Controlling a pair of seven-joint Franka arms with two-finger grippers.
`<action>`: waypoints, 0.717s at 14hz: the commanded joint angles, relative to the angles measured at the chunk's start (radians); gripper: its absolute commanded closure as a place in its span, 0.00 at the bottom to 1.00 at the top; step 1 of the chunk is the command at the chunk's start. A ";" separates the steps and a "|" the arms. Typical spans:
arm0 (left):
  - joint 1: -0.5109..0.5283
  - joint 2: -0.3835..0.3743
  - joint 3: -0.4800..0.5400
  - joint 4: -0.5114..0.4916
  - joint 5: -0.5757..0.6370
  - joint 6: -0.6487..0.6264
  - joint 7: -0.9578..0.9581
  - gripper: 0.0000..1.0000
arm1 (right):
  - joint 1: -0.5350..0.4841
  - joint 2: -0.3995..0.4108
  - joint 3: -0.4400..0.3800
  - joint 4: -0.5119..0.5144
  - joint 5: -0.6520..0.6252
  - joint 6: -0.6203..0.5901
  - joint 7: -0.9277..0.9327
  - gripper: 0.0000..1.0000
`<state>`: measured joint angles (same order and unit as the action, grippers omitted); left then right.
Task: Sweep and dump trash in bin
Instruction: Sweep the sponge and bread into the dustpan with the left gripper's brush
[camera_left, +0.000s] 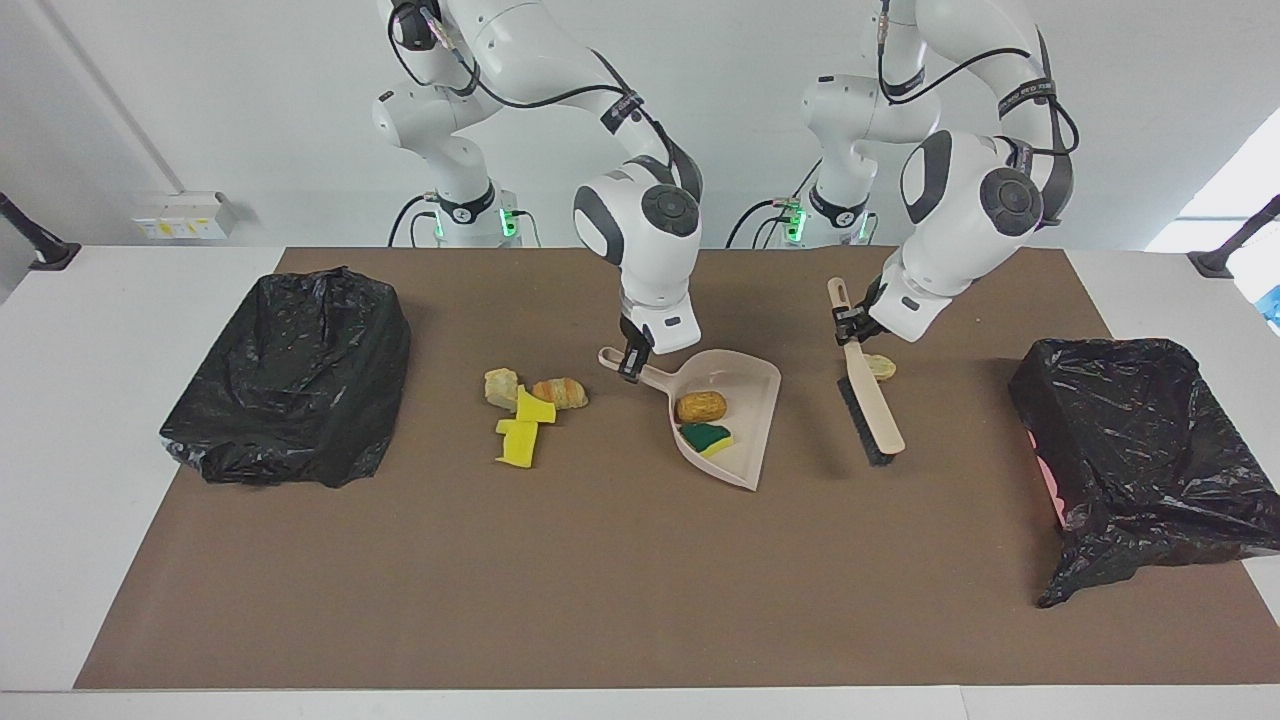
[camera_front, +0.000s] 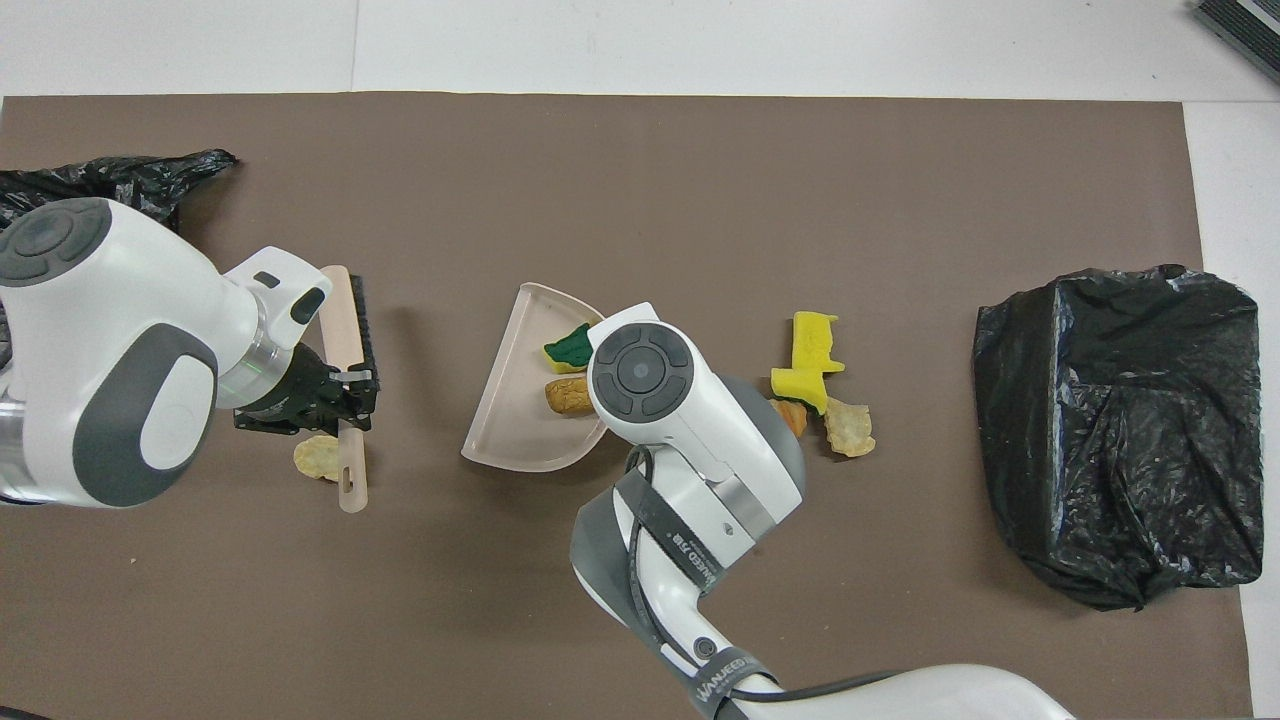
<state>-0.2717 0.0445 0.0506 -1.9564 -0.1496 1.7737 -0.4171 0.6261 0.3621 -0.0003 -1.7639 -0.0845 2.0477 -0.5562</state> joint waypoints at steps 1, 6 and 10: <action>0.014 -0.018 -0.005 -0.004 0.085 -0.091 -0.178 1.00 | -0.026 -0.020 0.006 -0.055 0.002 0.062 -0.079 1.00; -0.003 -0.067 -0.011 -0.025 0.182 -0.276 -0.455 1.00 | -0.025 -0.022 0.005 -0.054 0.000 0.034 -0.191 1.00; -0.006 -0.207 -0.017 -0.263 0.180 -0.207 -0.471 1.00 | 0.001 -0.035 0.002 -0.034 -0.035 -0.087 -0.185 1.00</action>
<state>-0.2687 -0.0465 0.0345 -2.0568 0.0102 1.4965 -0.8651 0.6176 0.3519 0.0003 -1.7805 -0.0933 2.0067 -0.7177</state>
